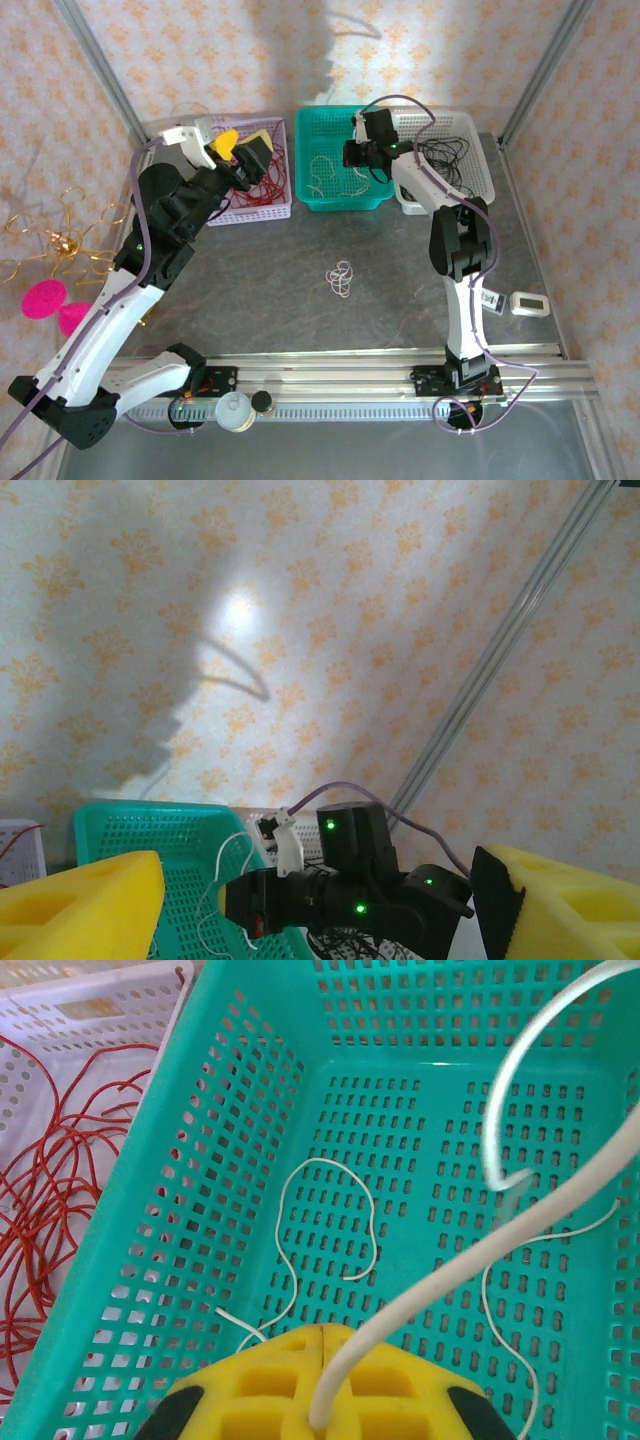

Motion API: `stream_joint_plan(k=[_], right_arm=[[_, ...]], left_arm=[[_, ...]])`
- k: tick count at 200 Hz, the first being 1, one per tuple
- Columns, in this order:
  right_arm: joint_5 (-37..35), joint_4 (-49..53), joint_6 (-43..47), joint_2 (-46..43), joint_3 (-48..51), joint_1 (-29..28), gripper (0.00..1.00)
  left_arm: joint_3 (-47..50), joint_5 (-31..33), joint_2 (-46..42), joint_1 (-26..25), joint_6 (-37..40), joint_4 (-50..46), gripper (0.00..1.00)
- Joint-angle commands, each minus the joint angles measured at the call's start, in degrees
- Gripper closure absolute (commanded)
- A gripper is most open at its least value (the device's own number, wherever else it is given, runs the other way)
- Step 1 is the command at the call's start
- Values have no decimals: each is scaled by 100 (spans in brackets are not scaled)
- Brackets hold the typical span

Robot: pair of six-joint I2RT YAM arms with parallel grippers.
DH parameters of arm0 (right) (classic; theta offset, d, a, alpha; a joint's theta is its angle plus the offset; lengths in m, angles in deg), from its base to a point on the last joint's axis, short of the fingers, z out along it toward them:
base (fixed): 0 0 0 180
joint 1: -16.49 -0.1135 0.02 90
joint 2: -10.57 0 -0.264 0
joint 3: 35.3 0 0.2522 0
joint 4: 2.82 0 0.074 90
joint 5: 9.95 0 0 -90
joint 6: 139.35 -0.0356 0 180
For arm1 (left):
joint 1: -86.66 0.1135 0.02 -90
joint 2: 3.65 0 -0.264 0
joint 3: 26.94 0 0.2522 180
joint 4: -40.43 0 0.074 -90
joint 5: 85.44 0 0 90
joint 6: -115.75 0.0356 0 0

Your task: Untangle the cables

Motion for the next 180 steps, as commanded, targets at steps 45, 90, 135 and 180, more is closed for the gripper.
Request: stream_joint_plan(k=[45, 90, 135, 180], right_arm=[[459, -166, 205, -88, 156, -64, 100], [646, -349, 330, 69, 147, -172, 100], [891, -155, 273, 952, -1034, -192, 98], [540, 68, -84, 1463, -1440, -190, 76]], left_arm=[[-86, -106, 247, -1, 102, 44, 21], [-54, -100, 292, 17, 124, 83, 21], [37, -135, 317, 34, 129, 10, 21], [323, -24, 147, 50, 114, -105, 22]])
